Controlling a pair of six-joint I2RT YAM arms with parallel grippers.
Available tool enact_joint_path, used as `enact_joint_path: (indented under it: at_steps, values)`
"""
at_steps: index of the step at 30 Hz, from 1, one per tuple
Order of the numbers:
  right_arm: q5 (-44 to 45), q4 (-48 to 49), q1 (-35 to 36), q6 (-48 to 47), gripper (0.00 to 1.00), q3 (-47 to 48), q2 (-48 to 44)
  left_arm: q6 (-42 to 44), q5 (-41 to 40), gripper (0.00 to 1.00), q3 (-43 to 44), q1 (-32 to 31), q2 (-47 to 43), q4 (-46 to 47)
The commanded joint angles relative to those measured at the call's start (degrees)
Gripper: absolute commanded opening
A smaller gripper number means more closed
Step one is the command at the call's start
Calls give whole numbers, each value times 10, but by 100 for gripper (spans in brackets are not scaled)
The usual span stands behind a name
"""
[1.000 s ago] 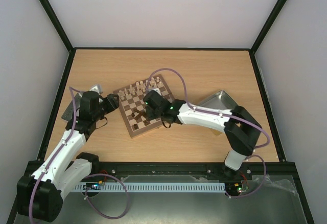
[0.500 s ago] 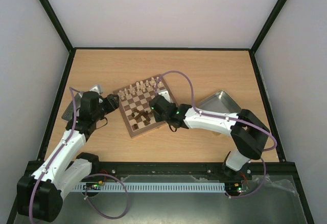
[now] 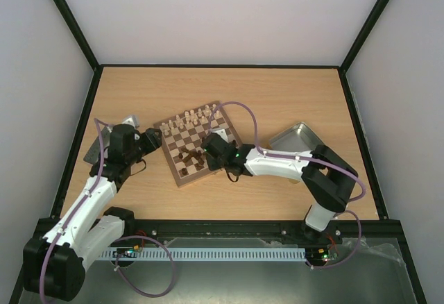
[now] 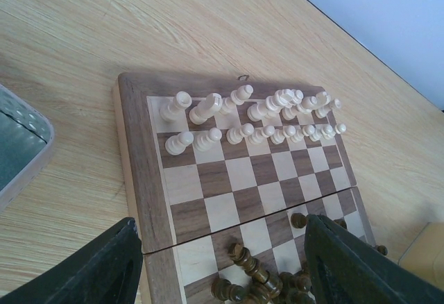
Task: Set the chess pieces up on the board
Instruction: Place the chess piece on the chessboard.
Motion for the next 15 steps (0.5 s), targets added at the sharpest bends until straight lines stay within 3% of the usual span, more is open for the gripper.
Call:
enact_joint_path:
  at_steps: [1, 8, 15]
  values:
    - [17, 12, 3, 8, 13, -4, 13, 0, -5, 66, -7, 4, -1, 2]
    - [39, 2, 3, 6, 14, -4, 28, -1, -5, 66, -8, 4, 3, 3]
    - [5, -3, 3, -3, 34, 12, -13, 4, -4, 66, -2, 4, 2, -2]
